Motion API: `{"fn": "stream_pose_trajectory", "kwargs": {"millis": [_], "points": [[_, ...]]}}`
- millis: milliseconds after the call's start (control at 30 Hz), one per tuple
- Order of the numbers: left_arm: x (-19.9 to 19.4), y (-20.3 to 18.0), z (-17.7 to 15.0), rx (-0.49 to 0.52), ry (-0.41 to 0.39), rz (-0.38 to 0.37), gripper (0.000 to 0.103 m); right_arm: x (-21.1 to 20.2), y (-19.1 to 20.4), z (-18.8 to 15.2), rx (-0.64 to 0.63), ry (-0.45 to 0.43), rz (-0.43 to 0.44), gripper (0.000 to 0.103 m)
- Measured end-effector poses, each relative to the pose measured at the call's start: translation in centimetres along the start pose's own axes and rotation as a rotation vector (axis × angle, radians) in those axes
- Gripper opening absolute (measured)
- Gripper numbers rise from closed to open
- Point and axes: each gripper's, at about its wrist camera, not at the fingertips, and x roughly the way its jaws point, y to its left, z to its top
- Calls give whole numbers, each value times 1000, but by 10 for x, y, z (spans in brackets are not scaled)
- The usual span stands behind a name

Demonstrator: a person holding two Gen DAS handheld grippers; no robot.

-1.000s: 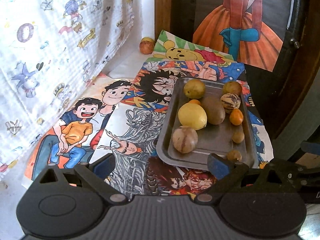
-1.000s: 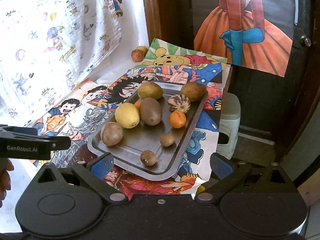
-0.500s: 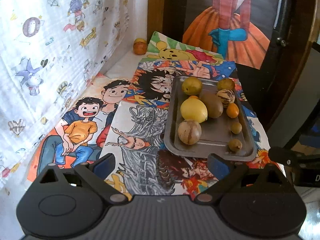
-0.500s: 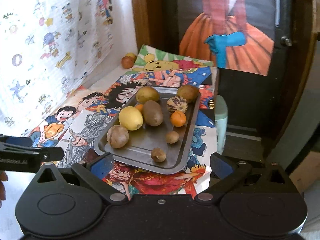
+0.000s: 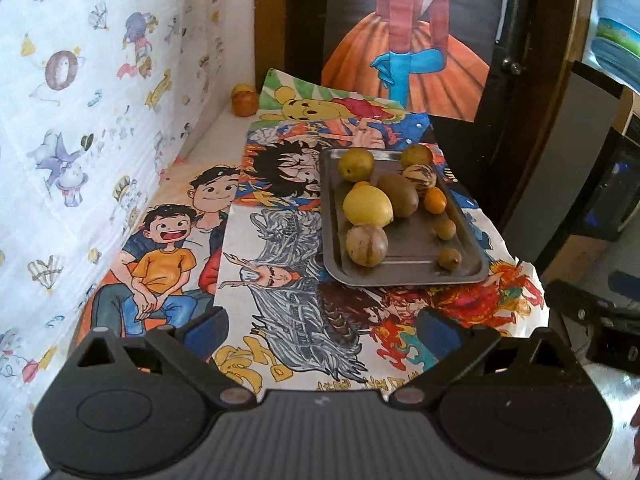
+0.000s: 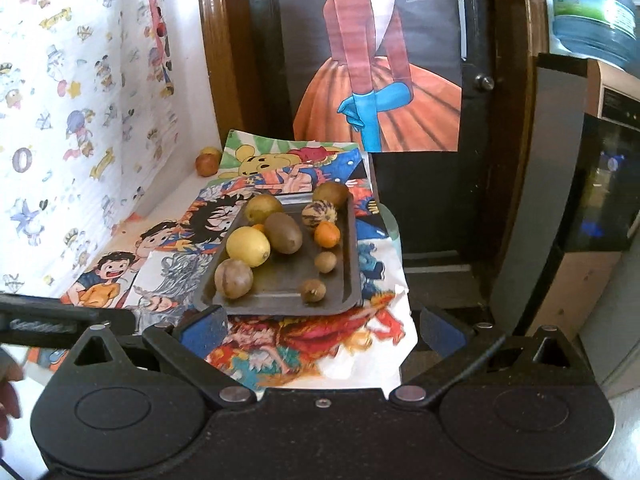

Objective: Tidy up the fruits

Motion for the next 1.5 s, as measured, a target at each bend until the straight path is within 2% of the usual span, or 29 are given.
{"fn": "stream_pose_trajectory", "kwargs": {"millis": [167,367,567,700,933,1133,1267,1433,1500], "points": [[2,-10,-2,19,12,-28,102,-6,-2,2,-9,-3,12,102],[0,-16,-1,-35,-8,-25,102,7,-16,22,-28,0,62,102],[5,-16,2,-125,-32,37,102,44,-32,45,-92,34,195,102],[16,-19,3,-213,-32,105,102,70,-42,57,-172,19,290,102],[36,-30,-14,-292,-106,161,102,94,-41,50,-213,21,337,102],[50,-24,-33,-291,-170,124,102,99,-33,23,-205,-95,351,102],[64,-16,-48,-294,-215,145,102,102,-33,13,-192,-128,374,102],[69,-5,-61,-344,-226,134,102,93,-36,1,-213,-230,397,102],[66,-5,-66,-341,-258,162,102,85,-40,-4,-214,-248,398,102]]}}
